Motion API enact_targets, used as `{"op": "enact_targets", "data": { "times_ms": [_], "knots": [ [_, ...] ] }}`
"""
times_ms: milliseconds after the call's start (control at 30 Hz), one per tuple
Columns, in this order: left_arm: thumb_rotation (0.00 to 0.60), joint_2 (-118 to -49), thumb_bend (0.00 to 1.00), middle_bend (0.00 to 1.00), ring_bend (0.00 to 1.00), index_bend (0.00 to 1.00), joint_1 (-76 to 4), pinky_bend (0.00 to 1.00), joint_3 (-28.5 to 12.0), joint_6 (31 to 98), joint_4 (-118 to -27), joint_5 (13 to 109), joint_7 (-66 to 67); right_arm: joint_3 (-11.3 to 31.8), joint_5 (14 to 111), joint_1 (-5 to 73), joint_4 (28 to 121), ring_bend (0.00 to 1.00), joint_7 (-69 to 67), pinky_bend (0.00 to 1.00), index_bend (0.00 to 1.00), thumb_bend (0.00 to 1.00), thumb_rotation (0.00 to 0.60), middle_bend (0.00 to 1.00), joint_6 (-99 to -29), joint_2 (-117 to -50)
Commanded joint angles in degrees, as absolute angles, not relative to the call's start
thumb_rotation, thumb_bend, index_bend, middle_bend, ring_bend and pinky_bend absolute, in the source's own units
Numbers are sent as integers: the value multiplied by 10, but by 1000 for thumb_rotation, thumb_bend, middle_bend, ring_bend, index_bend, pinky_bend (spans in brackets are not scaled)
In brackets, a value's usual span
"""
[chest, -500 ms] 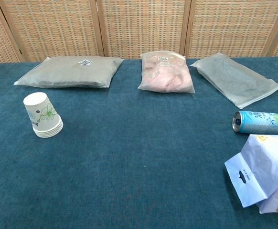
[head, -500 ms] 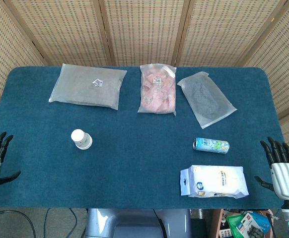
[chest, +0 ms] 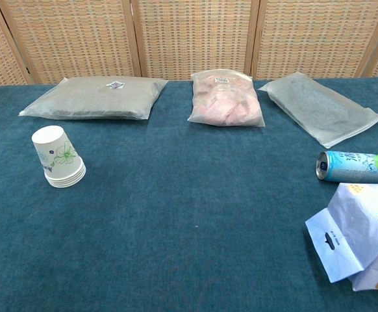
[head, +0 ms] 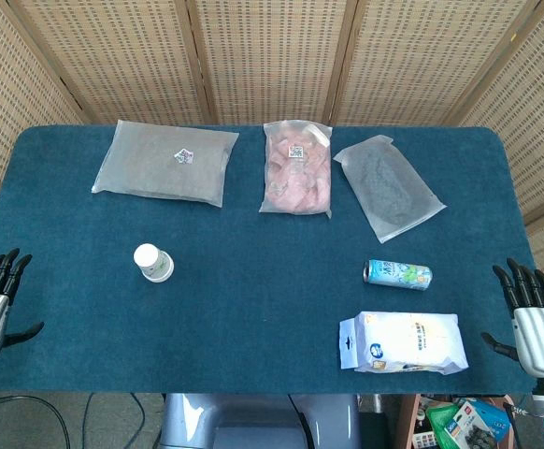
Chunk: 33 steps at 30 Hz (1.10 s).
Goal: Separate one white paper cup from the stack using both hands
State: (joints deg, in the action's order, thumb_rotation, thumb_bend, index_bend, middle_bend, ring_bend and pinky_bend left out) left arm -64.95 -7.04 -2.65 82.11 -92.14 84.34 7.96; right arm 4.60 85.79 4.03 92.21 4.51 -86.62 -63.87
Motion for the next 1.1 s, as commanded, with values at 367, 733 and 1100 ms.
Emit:
{"op": "enact_targets", "data": {
  "times_ms": [367, 733, 1100],
  "knots": [
    [600, -658, 50, 0, 0, 0, -237, 94, -62, 629, -880, 881, 81, 57, 829, 47, 916, 0, 39, 0, 0, 0, 600, 0, -847, -638],
    [600, -736, 52, 98, 119, 95, -298, 218, -69, 571, -817, 867, 119, 60, 819, 47, 907, 0, 27, 0, 0, 0, 600, 0, -841, -636],
    [600, -794, 75, 292, 275, 295, -326, 321, -73, 569, -765, 855, 130, 59, 822, 46, 909, 0, 22, 0, 0, 0, 600, 0, -843, -633]
  ]
}}
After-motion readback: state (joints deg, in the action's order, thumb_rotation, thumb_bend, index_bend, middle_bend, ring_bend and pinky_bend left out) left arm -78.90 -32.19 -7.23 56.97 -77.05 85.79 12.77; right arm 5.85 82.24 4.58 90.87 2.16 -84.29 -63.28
